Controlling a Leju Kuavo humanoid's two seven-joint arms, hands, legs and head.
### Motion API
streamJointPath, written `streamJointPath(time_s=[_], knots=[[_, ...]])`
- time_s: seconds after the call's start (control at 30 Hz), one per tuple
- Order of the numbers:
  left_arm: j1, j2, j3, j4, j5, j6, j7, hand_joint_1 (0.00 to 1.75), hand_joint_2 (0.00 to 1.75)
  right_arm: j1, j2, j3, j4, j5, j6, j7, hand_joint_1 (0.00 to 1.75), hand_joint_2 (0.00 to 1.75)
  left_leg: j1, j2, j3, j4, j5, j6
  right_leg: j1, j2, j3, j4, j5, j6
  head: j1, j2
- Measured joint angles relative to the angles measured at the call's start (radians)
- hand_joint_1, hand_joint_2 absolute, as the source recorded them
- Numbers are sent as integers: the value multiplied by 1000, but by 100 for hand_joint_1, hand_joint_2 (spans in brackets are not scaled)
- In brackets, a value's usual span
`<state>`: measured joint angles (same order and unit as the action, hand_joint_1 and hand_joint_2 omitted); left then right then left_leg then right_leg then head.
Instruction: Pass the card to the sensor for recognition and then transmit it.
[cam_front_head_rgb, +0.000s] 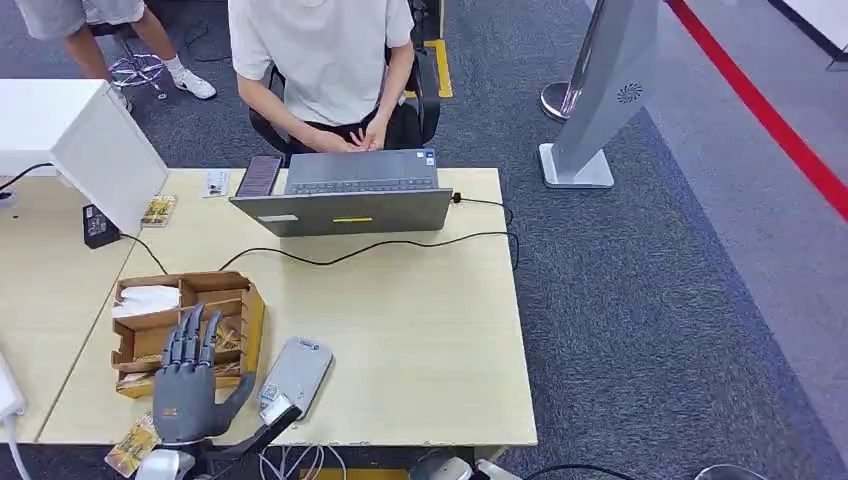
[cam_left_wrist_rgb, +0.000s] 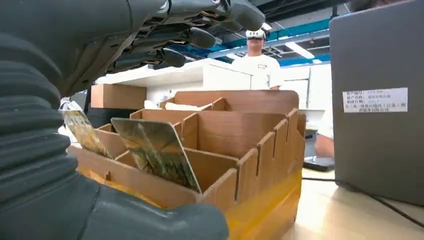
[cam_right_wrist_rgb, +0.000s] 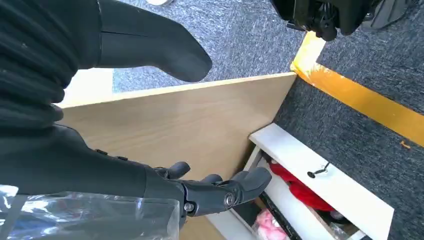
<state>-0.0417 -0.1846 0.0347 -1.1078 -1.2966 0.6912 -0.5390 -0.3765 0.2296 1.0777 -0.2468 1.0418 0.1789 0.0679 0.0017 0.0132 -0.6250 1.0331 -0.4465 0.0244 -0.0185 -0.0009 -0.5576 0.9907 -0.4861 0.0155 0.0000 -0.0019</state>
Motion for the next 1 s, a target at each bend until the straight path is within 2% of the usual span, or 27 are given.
streamJointPath(time_s=[0.23,0.5,0.63,1.0], knots=[[3,1,-1,19,12,0,12,0,175,-1,0,2,0,-2,0,1,0,175,0,0,0,0,0,0,0,0,0,0,0,0,0,0],[48,9,-8,23,50,1,-26,0,175,-1,0,2,0,-14,-1,2,0,175,0,0,0,0,0,0,0,0,0,0,0,0,0,0],[86,13,-12,-6,75,1,-47,0,175,-1,0,2,0,-14,-2,3,0,175,0,0,0,0,0,0,0,0,0,0,0,0,0,0],[160,46,-44,-79,91,1,-33,0,175,-1,0,2,0,-13,-4,3,0,175,0,0,0,0,0,0,0,0,0,0,0,0,0,0]])
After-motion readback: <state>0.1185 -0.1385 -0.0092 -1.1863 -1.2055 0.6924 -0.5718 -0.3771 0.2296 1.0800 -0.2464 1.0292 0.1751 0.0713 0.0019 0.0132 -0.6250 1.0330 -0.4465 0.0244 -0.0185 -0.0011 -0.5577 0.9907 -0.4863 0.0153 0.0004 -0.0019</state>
